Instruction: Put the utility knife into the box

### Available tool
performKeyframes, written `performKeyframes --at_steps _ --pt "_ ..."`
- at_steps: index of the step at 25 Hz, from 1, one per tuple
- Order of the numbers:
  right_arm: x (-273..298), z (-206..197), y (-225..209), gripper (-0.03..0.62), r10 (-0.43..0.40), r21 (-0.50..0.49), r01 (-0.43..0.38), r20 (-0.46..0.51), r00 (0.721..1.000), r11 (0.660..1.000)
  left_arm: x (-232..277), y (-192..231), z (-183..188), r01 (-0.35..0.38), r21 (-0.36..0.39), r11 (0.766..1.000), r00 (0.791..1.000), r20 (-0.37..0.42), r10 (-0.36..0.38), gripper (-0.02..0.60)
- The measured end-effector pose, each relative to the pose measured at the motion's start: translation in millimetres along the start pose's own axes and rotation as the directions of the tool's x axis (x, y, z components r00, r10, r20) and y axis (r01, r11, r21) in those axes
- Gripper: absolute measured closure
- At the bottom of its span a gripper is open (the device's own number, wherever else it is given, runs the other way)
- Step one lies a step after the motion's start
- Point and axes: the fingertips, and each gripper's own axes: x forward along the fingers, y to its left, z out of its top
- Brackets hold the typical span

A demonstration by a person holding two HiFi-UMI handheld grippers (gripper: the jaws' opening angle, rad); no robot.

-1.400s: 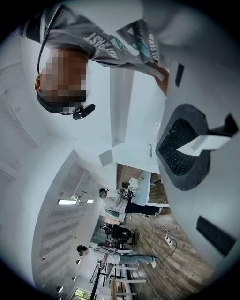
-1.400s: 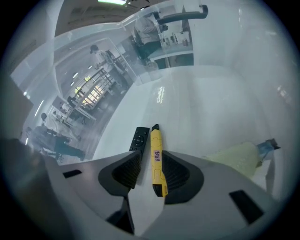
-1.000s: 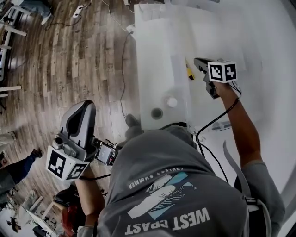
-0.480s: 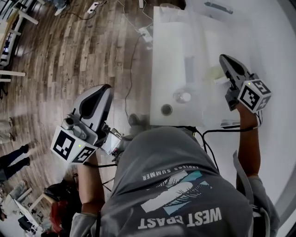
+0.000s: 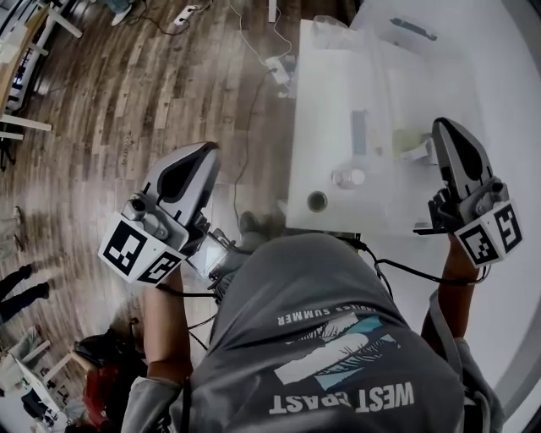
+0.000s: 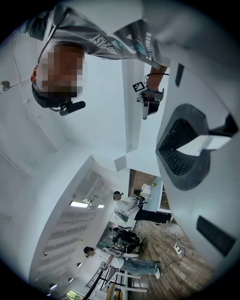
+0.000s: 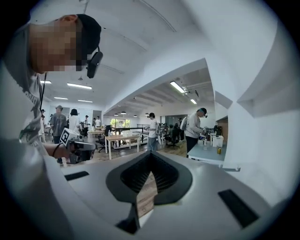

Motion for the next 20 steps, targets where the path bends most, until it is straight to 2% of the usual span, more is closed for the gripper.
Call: performKeyframes --at_steps 4,9,20 --pt "-4.5 25.2 41.5 0.583 0.038 -0.055 -0.035 0.060 0.997 0.998 -10.9 1.4 2.9 0.012 0.005 1.000 1.000 0.008 -0.012 0.572" --pt "-14.0 38.6 81.5 0.586 0.017 -0.170 -0.003 0.079 0.997 0.985 -24.2 0.8 5.6 0.027 0.017 0.999 1.000 0.015 -0.027 0.572" --pt "-36.5 46.8 136.8 0.585 0.022 -0.136 -0.002 0.147 0.989 0.991 -53.0 -7.7 9.8 0.060 0.043 0.997 0.998 0.034 -0.062 0.572"
